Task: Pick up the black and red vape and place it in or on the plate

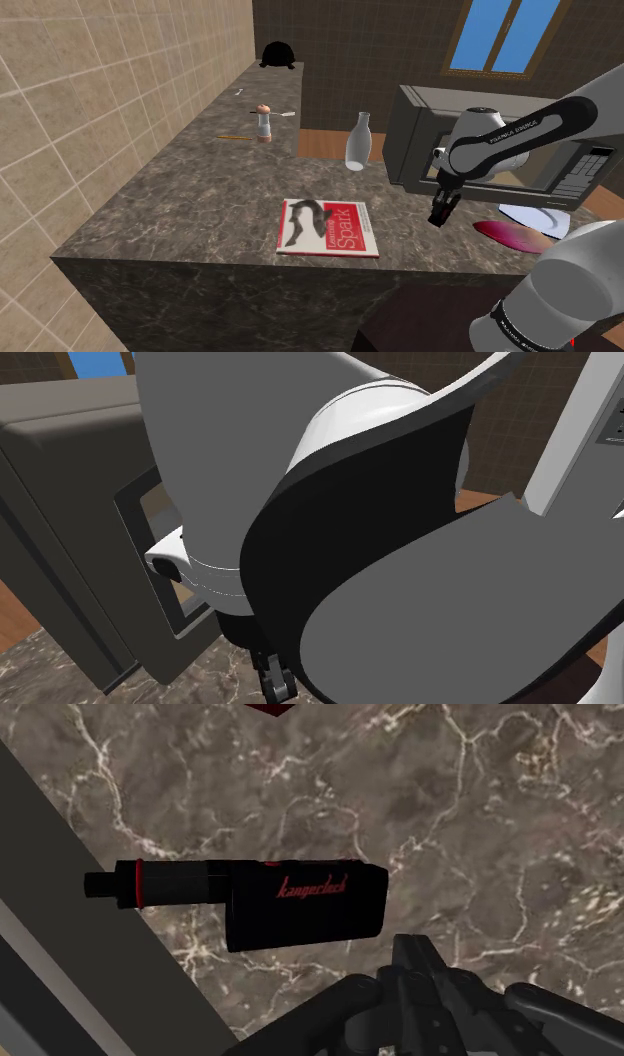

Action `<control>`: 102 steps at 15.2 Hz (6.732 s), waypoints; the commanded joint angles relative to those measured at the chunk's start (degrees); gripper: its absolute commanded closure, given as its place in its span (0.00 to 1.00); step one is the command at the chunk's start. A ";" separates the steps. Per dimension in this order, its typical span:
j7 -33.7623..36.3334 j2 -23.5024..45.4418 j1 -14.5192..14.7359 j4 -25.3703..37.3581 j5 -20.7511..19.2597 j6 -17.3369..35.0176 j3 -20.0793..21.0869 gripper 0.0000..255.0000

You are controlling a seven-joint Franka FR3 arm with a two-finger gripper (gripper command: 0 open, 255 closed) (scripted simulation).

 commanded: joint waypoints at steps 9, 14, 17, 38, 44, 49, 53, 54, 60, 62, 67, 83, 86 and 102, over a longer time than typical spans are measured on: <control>-70.69 7.58 12.87 13.70 2.50 -11.50 -23.19 0.00; -87.56 14.17 16.40 17.23 6.69 -11.27 -26.86 0.00; -88.94 16.36 16.86 16.14 8.45 -8.50 -27.30 0.00; -83.94 14.58 15.65 13.26 2.48 -2.80 -26.87 0.00; -82.82 17.83 14.93 10.71 1.50 5.28 -26.79 0.00; -85.20 20.77 15.51 10.35 4.79 7.98 -27.02 0.00; -85.20 20.77 15.50 10.35 4.79 7.98 -27.01 0.00; -85.20 20.77 15.50 10.35 4.79 7.98 -27.01 0.00; -85.22 20.79 15.51 10.36 4.81 7.98 -27.01 1.00; -85.23 20.80 15.51 10.37 4.83 7.97 -27.01 1.00; -82.44 17.24 14.86 10.68 0.85 4.83 -26.89 1.00; -79.50 17.79 18.71 11.01 2.04 2.94 -22.77 0.00; -82.16 21.51 19.35 10.44 5.67 6.60 -23.07 0.00; -81.96 21.56 19.36 10.23 5.73 6.85 -22.84 1.00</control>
